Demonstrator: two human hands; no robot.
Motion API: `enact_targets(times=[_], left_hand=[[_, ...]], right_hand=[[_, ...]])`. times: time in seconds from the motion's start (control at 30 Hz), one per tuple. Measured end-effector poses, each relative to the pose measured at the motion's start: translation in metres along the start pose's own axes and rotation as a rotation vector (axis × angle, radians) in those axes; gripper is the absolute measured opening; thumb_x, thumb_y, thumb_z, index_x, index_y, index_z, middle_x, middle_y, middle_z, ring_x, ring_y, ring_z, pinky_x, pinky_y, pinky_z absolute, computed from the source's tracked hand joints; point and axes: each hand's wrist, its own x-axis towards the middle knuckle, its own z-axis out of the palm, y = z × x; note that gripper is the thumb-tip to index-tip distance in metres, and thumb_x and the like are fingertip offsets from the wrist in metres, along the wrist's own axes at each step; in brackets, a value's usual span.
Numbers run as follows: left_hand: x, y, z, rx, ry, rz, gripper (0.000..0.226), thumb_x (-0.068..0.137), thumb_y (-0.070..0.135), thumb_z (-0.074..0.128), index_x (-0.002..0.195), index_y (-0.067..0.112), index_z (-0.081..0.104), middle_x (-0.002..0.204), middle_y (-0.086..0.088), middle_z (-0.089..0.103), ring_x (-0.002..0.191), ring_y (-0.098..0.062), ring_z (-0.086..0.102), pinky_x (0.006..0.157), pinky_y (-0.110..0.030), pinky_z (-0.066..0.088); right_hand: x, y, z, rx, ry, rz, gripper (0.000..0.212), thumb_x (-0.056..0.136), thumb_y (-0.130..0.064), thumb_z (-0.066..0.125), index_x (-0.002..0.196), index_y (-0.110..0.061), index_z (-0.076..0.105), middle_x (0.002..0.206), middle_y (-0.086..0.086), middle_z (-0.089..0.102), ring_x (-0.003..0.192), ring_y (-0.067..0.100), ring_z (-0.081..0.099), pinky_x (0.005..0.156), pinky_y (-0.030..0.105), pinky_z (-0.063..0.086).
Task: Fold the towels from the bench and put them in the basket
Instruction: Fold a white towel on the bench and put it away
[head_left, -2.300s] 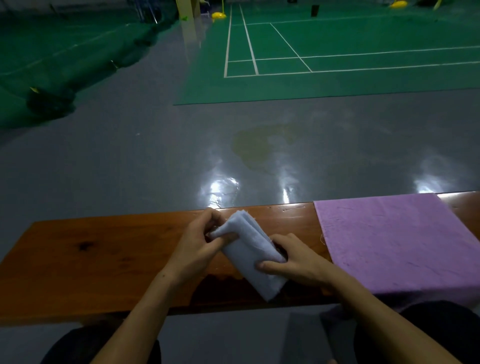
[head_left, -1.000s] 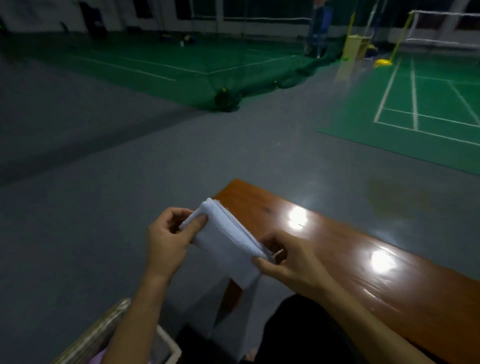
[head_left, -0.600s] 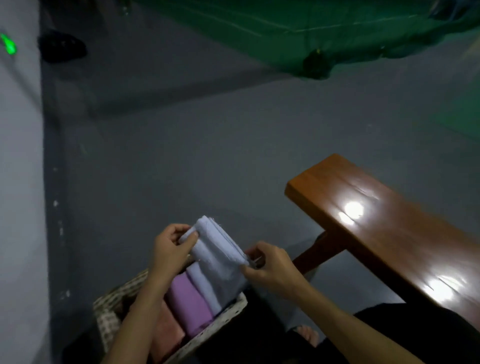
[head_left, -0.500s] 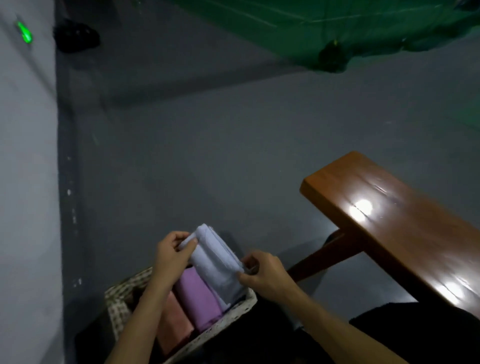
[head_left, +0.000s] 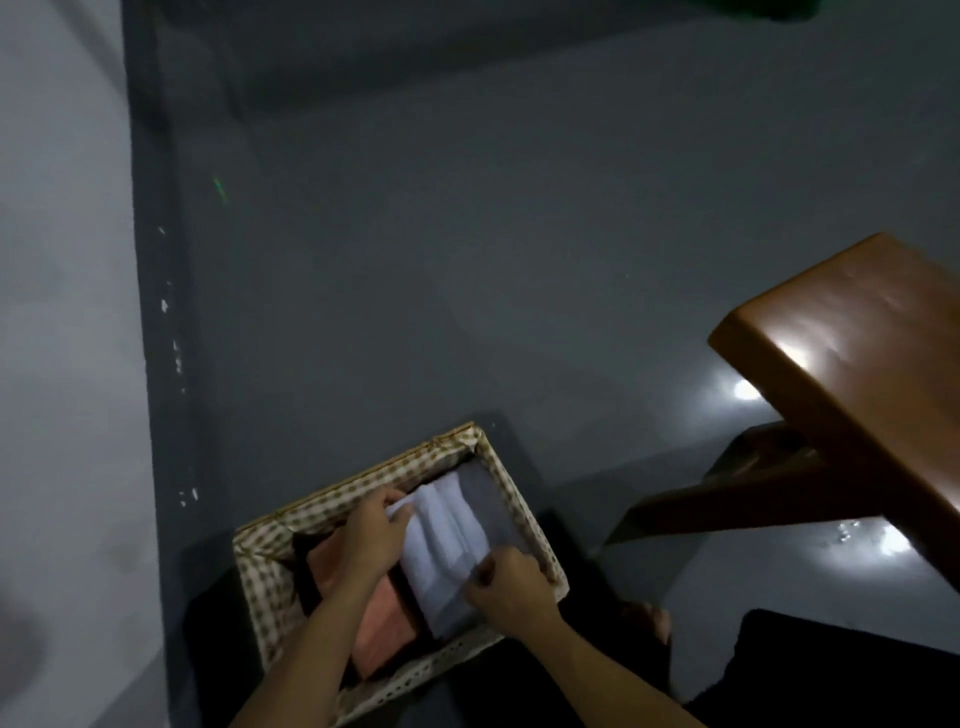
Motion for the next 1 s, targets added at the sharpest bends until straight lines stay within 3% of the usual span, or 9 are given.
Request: enact_targets(times=[0.1,0.17,0.27,0.43,0.53,0.6,0.7,0.87,1.0], left_hand=[[0.001,-0.015,0.011,0.101,-0.012,0.0,0.009,0.094,0.043,0.066,0.099,0.036,0.067,0.09,0.011,0.072,0.085,-0.017,0.068,0.077,-0.035,0.057],[-0.003,-0.016,0.015,0.12,-0.003,0.016,0.009,0.097,0.042,0.064,0.105,0.037,0.066,0.093,0.012,0.071,0.086,-0.016,0.066,0.076,-0.034,0.055],[-0.001,-0.013,0.018,0.085,0.007,-0.03,0.013,0.095,0.04,0.068,0.108,0.037,0.068,0.1,0.009,0.074,0.09,-0.018,0.068,0.077,-0.033,0.055],[-0.014,0.006,0.01,0.067,0.027,-0.04,0.023,0.097,0.036,0.072,0.116,0.026,0.066,0.103,0.008,0.069,0.091,-0.013,0.062,0.065,-0.015,0.041],[-0.027,0.01,0.003,0.081,0.038,-0.005,0.037,0.097,0.035,0.071,0.131,0.02,0.063,0.117,0.0,0.072,0.1,-0.018,0.066,0.074,-0.025,0.046],[-0.036,0.018,-0.003,0.066,0.051,0.029,0.04,0.097,0.033,0.071,0.134,0.02,0.063,0.123,-0.001,0.072,0.108,-0.021,0.067,0.082,-0.029,0.049],[-0.048,0.039,-0.012,-0.016,0.05,0.118,0.032,0.097,0.028,0.073,0.127,0.02,0.067,0.12,0.006,0.072,0.112,-0.017,0.068,0.089,-0.03,0.052],[-0.07,0.104,-0.03,-0.196,0.06,0.275,0.011,0.094,0.021,0.078,0.103,0.026,0.072,0.098,0.014,0.075,0.093,0.0,0.07,0.089,-0.037,0.061],[-0.104,0.175,-0.042,-0.278,-0.039,0.381,0.005,0.098,0.018,0.073,0.097,0.023,0.074,0.089,0.006,0.077,0.086,-0.011,0.074,0.084,-0.041,0.062]], right_hand=[[0.012,-0.004,0.019,-0.111,0.001,0.062,0.037,0.091,-0.053,0.059,0.105,-0.02,0.067,0.107,0.001,0.071,0.103,0.026,0.072,0.081,0.035,0.056],[0.019,-0.004,0.022,-0.163,0.018,0.076,0.042,0.094,-0.056,0.057,0.113,-0.02,0.066,0.116,0.003,0.071,0.109,0.029,0.071,0.087,0.039,0.057],[0.026,0.001,0.021,-0.183,-0.001,0.086,0.043,0.092,-0.057,0.062,0.112,-0.02,0.065,0.116,0.004,0.069,0.109,0.03,0.07,0.088,0.04,0.056],[0.019,0.006,0.004,-0.119,-0.032,0.038,0.037,0.094,-0.052,0.066,0.113,-0.021,0.069,0.115,0.003,0.07,0.109,0.028,0.069,0.085,0.038,0.054],[0.011,0.007,-0.016,-0.02,-0.021,0.012,0.04,0.09,-0.048,0.07,0.123,-0.026,0.069,0.115,-0.004,0.073,0.112,0.02,0.069,0.093,0.035,0.055],[0.0,0.003,-0.033,0.016,-0.022,-0.032,0.039,0.089,-0.044,0.074,0.122,-0.024,0.07,0.108,-0.007,0.074,0.103,0.015,0.069,0.089,0.032,0.055],[-0.02,-0.006,-0.066,-0.013,0.027,-0.126,0.025,0.092,-0.039,0.072,0.108,-0.019,0.071,0.104,-0.003,0.074,0.094,0.017,0.068,0.083,0.035,0.057],[-0.066,-0.019,-0.128,-0.076,0.216,-0.228,0.02,0.089,-0.036,0.068,0.107,-0.029,0.068,0.107,-0.007,0.075,0.101,0.02,0.07,0.085,0.037,0.058],[-0.117,-0.017,-0.175,-0.155,0.369,-0.306,0.019,0.094,-0.041,0.063,0.108,-0.029,0.066,0.105,-0.004,0.074,0.1,0.025,0.069,0.081,0.042,0.058]])
